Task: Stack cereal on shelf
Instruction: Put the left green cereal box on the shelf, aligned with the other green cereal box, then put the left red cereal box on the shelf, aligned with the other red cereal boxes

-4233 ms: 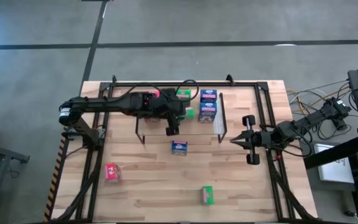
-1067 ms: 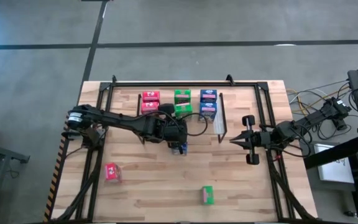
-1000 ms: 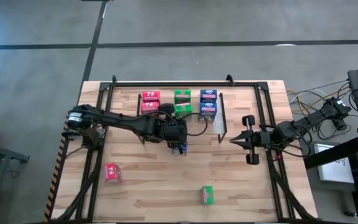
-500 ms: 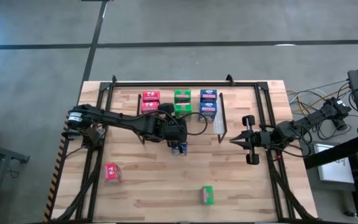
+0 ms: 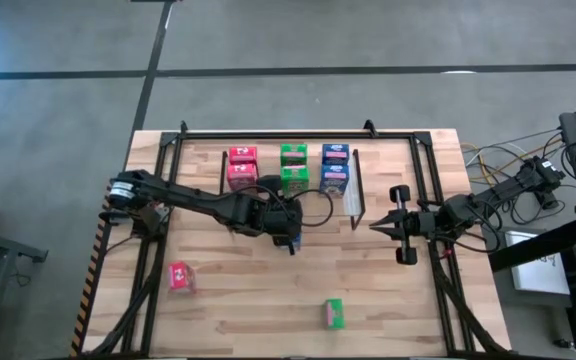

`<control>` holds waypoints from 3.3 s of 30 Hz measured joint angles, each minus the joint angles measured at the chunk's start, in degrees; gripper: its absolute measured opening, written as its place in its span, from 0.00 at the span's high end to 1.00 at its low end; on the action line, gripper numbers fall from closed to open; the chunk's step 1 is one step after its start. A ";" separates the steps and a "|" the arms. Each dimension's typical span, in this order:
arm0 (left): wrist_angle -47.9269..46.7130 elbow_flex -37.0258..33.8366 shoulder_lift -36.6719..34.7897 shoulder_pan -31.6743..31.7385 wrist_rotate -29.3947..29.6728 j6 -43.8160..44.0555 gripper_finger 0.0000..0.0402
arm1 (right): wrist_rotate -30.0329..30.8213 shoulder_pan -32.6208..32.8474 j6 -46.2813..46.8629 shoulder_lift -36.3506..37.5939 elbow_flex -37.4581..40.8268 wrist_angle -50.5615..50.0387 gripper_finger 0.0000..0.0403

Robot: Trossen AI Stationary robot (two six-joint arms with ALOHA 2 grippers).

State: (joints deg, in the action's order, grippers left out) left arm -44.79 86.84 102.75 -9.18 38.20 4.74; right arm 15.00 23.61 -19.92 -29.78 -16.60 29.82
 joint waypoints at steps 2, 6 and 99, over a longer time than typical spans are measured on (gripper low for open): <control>0.66 -1.07 0.12 0.08 1.16 -0.27 1.00 | 0.00 0.00 0.01 0.00 0.00 0.00 0.98; 2.19 -1.96 0.12 0.29 3.21 -0.35 1.00 | 0.00 0.01 -0.03 0.00 0.00 0.00 0.98; 3.16 -4.28 -11.86 -26.91 1.22 9.40 1.00 | 0.07 0.01 1.88 0.02 -0.63 0.42 0.98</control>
State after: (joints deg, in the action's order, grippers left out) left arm -41.64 82.56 90.89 -36.10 39.42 14.13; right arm 15.07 23.62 -18.04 -29.76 -17.23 30.24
